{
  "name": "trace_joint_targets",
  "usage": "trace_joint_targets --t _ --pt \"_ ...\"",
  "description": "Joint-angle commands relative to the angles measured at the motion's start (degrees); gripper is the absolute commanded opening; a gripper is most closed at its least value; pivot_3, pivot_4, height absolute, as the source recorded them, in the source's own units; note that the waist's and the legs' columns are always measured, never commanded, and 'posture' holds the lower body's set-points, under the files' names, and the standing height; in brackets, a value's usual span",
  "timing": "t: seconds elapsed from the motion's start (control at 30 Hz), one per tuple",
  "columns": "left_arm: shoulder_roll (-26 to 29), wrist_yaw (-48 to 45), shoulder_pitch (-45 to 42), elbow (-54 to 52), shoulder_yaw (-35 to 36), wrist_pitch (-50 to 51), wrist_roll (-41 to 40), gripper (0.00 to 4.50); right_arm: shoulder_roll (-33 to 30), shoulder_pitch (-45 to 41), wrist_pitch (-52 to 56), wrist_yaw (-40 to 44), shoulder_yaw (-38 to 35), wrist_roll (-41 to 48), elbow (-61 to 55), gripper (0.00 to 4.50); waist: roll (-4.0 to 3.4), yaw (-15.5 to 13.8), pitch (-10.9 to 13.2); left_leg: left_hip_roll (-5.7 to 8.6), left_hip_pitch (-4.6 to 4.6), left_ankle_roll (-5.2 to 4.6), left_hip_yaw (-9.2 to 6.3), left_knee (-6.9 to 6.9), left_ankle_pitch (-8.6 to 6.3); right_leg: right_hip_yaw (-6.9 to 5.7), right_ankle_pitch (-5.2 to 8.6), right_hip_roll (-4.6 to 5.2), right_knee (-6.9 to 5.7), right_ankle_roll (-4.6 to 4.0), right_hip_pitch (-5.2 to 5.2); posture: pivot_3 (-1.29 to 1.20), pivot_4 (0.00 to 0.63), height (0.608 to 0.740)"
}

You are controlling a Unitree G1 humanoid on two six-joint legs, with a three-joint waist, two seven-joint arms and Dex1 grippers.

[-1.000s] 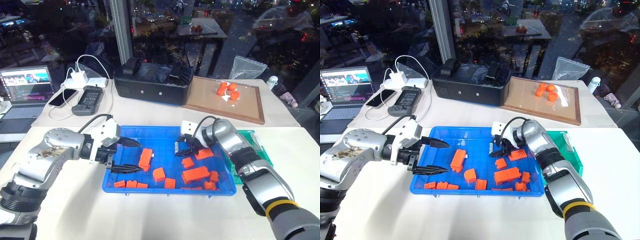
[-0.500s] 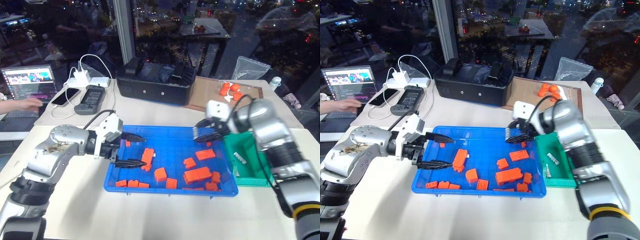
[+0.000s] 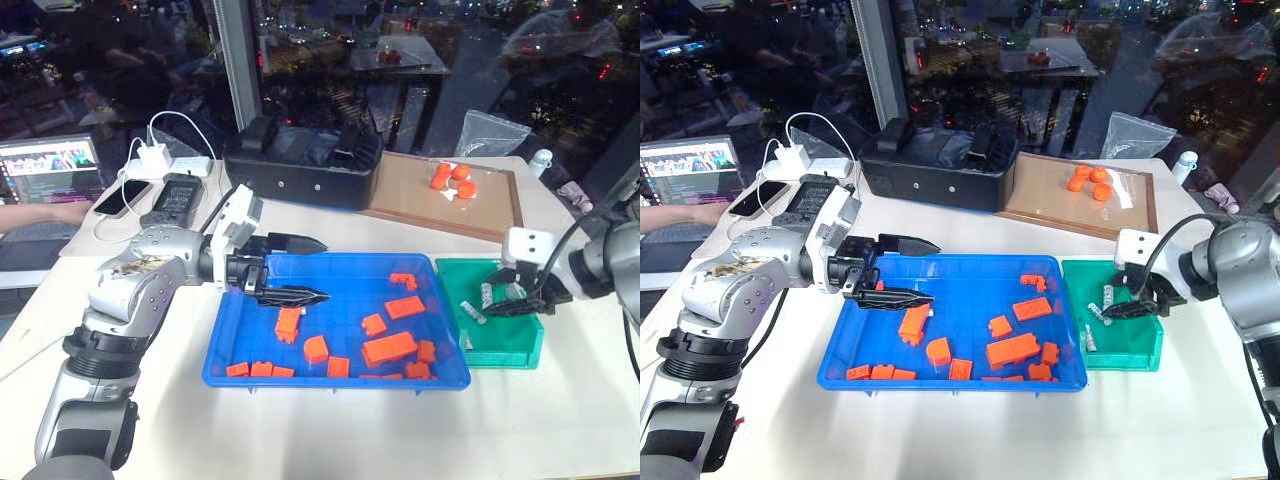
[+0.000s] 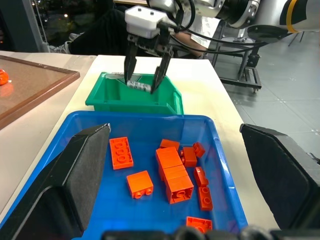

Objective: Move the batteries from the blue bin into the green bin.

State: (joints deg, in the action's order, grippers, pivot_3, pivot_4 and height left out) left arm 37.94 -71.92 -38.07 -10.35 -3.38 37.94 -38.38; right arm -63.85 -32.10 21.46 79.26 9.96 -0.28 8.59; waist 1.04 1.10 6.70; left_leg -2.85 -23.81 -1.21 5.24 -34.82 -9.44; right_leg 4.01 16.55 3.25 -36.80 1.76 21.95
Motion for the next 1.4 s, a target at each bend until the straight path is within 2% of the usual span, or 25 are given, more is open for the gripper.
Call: trace_joint_targets --t 0.03,0.07,0.1,0.17,0.3,0.37,0.5,0.6,0.7,0.83,0.9,1.4 --pt "1.2 0.9 -0.6 -1.6 1.1 1.7 -0.9 4.50 0.8 0.0 -3.4 -1.7 0.8 -2.1 2.1 3.03 0.00 -0.2 0.0 0.00 0.00 0.00 0.01 -0.02 0.00 0.00 0.00 0.00 0.01 0.01 -0.01 0.00 0.150 0.740" --pt "1.4 1.2 -0.5 -1.8 1.2 2.1 -0.9 4.50 1.0 -0.1 -4.0 -1.9 1.3 -2.7 2.8 3.54 0.00 -0.2 0.0 0.01 0.00 0.00 0.01 -0.02 0.00 0.00 0.00 0.01 0.01 0.01 -0.01 0.00 0.150 0.740" --pt "1.7 1.4 -0.2 -2.2 1.3 2.4 -0.8 4.50 1.0 -0.3 -4.6 -1.8 1.6 -3.2 3.4 3.73 0.00 -0.2 0.0 0.01 -0.01 0.00 0.02 -0.02 0.00 0.00 0.01 0.02 0.01 0.02 -0.01 0.00 0.150 0.740" --pt "2.7 1.6 0.8 -2.8 1.7 2.6 -0.6 4.50 0.7 -2.0 -5.1 -1.3 1.9 -3.7 4.4 4.43 -0.01 -0.3 0.0 0.02 -0.01 0.00 0.02 -0.02 0.00 0.00 0.01 0.03 0.02 0.02 -0.01 0.00 0.150 0.740" --pt "5.6 2.9 3.3 -3.8 3.0 2.4 0.4 4.50 -1.1 -6.7 -3.5 1.3 0.6 -2.8 3.2 4.43 -0.17 -0.1 0.1 0.02 -0.02 0.00 0.05 0.01 0.00 0.03 0.01 0.05 0.02 0.02 0.03 0.00 0.150 0.740" --pt "7.9 3.5 5.5 -4.2 4.5 2.6 0.6 4.50 -0.3 -9.2 -0.2 2.4 -1.1 0.3 0.1 4.43 -0.18 -0.1 0.1 -0.01 -0.02 0.00 0.01 0.04 0.00 0.00 0.01 0.02 0.01 0.01 0.04 0.00 0.150 0.740" --pt "12.1 3.3 10.9 -5.8 6.0 1.3 1.7 4.50 5.2 -15.0 5.9 0.7 -1.8 4.1 -5.0 4.43 -0.19 0.4 0.1 -0.09 0.06 0.01 0.05 0.12 -0.01 0.03 0.00 0.00 0.01 -0.05 0.07 0.00 0.150 0.740" --pt "15.3 2.7 14.3 -6.6 7.5 1.8 1.9 4.50 16.0 -17.8 11.9 -1.5 0.6 9.9 -12.1 4.43 -0.06 0.5 0.1 -0.11 0.06 0.01 -0.01 0.10 -0.01 -0.04 0.00 -0.02 -0.01 -0.07 0.04 0.00 0.150 0.740" --pt "17.3 2.3 15.8 -6.3 8.6 1.6 2.0 4.50 20.4 -17.6 11.7 -1.9 4.0 9.5 -14.0 4.43 -0.06 0.0 0.1 -0.11 0.00 0.02 -0.05 0.10 0.00 -0.07 -0.05 -0.03 -0.08 -0.15 0.10 0.00 0.150 0.740" --pt "20.1 2.3 19.0 -6.4 11.5 1.3 2.3 4.50 28.2 -18.1 3.8 -4.0 11.0 6.0 -9.7 4.43 -0.01 -0.9 0.1 -0.08 -0.01 0.03 0.06 0.05 -0.01 -0.23 0.01 0.15 0.06 -0.08 0.26 0.00 0.150 0.740" --pt "21.2 2.3 21.4 -8.1 13.4 2.0 1.5 4.50 31.2 -19.7 -3.6 -4.3 14.3 2.8 -4.5 4.43 0.00 -0.7 0.1 -0.08 -0.02 0.03 0.07 0.04 -0.01 -0.22 0.01 0.20 0.07 -0.08 0.25 0.00 0.150 0.740" --pt "22.0 6.4 29.5 -14.3 18.9 4.4 0.0 4.50 46.7 -34.7 -44.9 -1.9 24.8 -10.0 32.6 4.43 0.00 0.1 0.1 -0.12 0.05 0.04 0.12 0.16 0.00 -0.21 -0.01 0.11 -0.19 -0.21 0.20 0.00 0.150 0.740"
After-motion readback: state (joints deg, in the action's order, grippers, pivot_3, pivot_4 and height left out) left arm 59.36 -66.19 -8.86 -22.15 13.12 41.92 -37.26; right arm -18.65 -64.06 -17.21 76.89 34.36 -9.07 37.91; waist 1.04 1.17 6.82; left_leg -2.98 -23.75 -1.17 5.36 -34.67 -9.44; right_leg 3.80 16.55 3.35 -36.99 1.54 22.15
